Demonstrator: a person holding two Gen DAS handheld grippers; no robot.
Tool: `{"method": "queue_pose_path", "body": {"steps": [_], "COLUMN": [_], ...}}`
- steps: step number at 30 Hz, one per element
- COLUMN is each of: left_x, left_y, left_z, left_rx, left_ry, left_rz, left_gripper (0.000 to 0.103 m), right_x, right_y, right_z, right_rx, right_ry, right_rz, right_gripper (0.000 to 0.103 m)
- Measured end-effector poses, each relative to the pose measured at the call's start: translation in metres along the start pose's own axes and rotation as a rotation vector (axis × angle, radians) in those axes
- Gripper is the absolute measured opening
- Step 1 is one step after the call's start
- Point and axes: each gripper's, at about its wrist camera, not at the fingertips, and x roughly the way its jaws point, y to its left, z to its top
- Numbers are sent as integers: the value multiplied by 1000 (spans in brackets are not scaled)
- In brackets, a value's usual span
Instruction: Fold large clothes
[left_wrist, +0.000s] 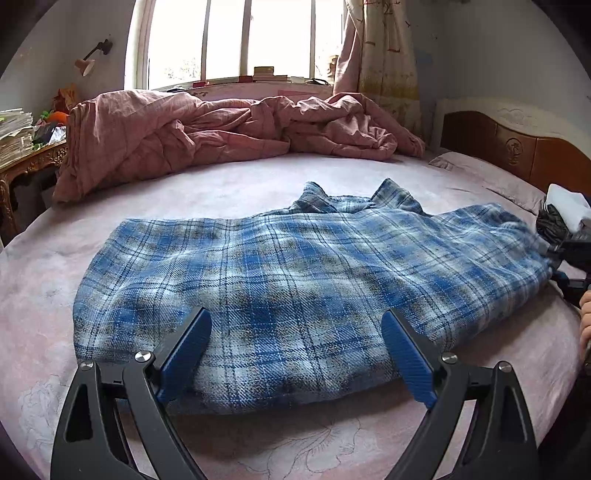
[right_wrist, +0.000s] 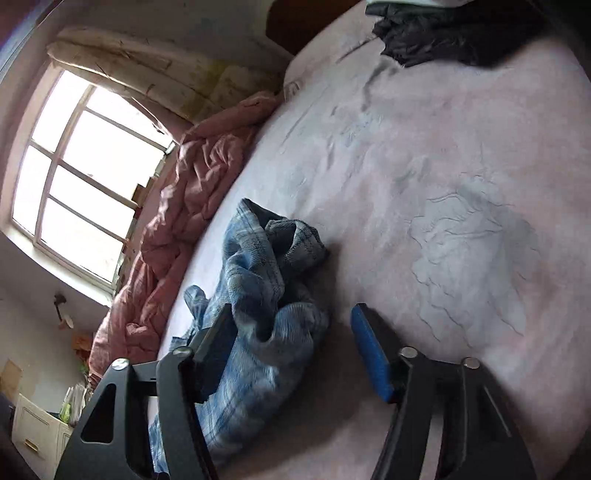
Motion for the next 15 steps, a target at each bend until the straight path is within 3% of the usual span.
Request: {"method": "queue_pose_path", "body": {"steps": [1,4,8,12,15], "left_x": [-2,-13,-33,-45,-47], "left_y": [2,14,34,47,56], "left_z": [1,9,23,29,29], "left_rx": [-9,-51,-104,-131,-170], "left_ry": [-9,-48,-125,-181,-188], "left_rz": [1,11,20,41,42], "left_gripper": [92,92,92,92,92], "right_x": [3,-14,-32,-41,-31], "right_y": [5,25,89,141,169], "right_z": [0,-10,-37,-68,-96], "right_rx": [-27,-121,-438,-578,-614], "right_ry": [-4,-118,-201,-204,-97], "right_rz": [-11,-32,-47,53,147], "right_gripper": [17,16,15,14,14]}}
